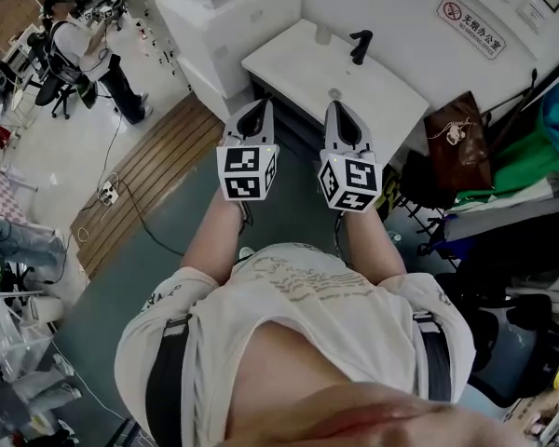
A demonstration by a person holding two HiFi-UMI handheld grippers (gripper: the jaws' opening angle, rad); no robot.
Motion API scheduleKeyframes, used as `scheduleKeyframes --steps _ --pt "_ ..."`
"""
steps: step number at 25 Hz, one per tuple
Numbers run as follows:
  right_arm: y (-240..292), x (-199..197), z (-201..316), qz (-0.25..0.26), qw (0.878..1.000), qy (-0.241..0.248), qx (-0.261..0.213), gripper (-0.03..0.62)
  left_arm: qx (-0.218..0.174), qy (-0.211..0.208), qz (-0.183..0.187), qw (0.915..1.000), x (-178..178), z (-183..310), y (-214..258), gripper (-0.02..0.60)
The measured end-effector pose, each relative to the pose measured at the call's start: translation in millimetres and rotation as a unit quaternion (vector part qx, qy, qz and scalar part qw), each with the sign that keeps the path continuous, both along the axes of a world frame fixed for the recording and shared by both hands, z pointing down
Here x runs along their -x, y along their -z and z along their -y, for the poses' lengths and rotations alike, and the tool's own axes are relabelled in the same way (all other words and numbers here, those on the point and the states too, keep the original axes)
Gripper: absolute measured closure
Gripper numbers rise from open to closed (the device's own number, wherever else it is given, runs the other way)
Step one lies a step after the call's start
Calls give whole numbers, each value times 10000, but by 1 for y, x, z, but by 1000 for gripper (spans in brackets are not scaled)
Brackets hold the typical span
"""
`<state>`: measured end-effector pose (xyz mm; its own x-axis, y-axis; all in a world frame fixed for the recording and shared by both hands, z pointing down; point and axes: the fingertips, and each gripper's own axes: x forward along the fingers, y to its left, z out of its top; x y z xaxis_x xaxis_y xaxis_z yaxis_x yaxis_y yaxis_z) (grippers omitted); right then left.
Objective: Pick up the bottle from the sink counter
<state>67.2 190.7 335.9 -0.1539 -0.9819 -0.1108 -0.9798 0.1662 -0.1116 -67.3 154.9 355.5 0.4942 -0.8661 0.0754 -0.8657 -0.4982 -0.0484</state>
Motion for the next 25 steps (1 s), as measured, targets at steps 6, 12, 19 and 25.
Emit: scheduleKeyframes --steps 6,12,19,25 --pt "-18 -24 -1 -20 9997 164 185 572 28 237 -75 9997 -19 -11 -10 565" --pt "-25 -22 3 47 9992 351 181 572 47 470 -48 9989 -17 -11 -16 565" --pt "-33 -17 22 65 9990 365 229 572 6 495 -69 9988 -12 5 -22 565" --pt "-34 -11 54 -13 9992 337 220 572 -1 502 -137 9986 -6 39 -22 565"
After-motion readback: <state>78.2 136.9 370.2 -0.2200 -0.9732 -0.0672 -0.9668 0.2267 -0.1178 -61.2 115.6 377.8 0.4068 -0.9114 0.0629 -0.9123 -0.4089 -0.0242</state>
